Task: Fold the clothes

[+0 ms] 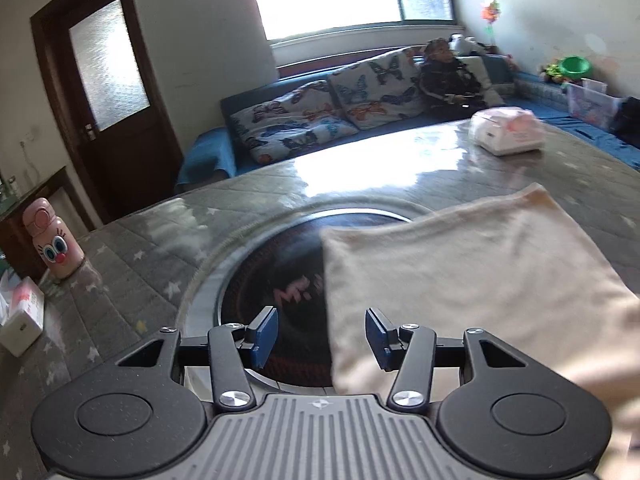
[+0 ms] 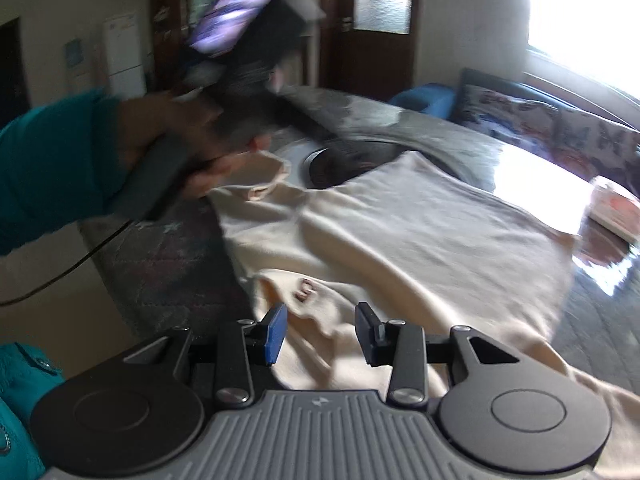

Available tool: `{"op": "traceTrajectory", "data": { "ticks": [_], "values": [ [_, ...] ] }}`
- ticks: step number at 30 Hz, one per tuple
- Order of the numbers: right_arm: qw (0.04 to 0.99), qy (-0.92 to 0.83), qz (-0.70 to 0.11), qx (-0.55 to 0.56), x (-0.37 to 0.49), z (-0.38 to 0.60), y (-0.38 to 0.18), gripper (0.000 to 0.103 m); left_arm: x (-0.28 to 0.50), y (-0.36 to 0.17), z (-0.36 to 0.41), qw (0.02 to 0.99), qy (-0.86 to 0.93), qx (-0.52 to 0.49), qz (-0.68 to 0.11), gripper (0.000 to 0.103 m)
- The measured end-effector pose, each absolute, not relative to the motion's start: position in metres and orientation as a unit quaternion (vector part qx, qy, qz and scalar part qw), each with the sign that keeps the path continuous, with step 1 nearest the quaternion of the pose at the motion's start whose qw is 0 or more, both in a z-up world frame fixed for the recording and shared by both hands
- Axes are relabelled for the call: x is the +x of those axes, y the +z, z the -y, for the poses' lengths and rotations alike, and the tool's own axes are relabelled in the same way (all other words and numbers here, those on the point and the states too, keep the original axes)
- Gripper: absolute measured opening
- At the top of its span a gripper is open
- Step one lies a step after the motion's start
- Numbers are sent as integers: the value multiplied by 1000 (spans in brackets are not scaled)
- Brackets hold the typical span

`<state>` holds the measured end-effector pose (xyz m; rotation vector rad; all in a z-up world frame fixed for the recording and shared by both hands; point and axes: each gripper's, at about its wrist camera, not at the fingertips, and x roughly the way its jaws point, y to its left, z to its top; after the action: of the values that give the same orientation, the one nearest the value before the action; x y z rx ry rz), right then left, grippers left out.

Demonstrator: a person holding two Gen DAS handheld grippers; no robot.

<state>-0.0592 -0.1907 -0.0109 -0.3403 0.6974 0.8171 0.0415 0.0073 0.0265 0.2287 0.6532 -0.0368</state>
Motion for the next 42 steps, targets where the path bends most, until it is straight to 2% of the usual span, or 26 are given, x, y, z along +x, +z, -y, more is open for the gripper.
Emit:
{"op": "traceTrajectory", "data": {
  "ticks": [5,9,17,18,21,23,24,25,30,35,37,42],
  "values": [
    [862,356,-333,-140,-63,213,-6,37,0,22,-2,934,-84,107,-330,52],
    [861,350,-344,-134,-62,220,-10,37,-32,20,9,922,-158,115,-334,59],
    [850,373,-344,-141,-65,204,-19,36,-62,5,23,904,-223,143,-336,59],
    [849,372,-344,-148,-67,200,-22,35,-64,4,23,902,-230,145,-335,56],
    [849,359,-351,-164,-68,195,-31,20,-65,-2,25,898,-235,158,-336,34],
    [851,351,-354,-164,-70,196,-32,13,-65,-6,24,896,-244,154,-338,20],
    [854,349,-349,-164,-72,197,-31,7,-68,-5,24,897,-244,153,-334,18],
    [858,347,-341,-163,-75,199,-27,7,-71,-3,25,900,-246,155,-325,15],
    [863,354,-330,-141,-82,215,-8,6,-86,15,15,908,-263,143,-293,14],
    [839,377,-360,-154,-89,216,-18,7,-91,3,13,889,-290,151,-321,15],
    [833,385,-366,-156,-91,215,-20,12,-92,-2,13,882,-294,158,-333,20],
    [840,389,-356,-129,-88,231,0,14,-92,17,3,883,-313,152,-314,24]
  ]
}}
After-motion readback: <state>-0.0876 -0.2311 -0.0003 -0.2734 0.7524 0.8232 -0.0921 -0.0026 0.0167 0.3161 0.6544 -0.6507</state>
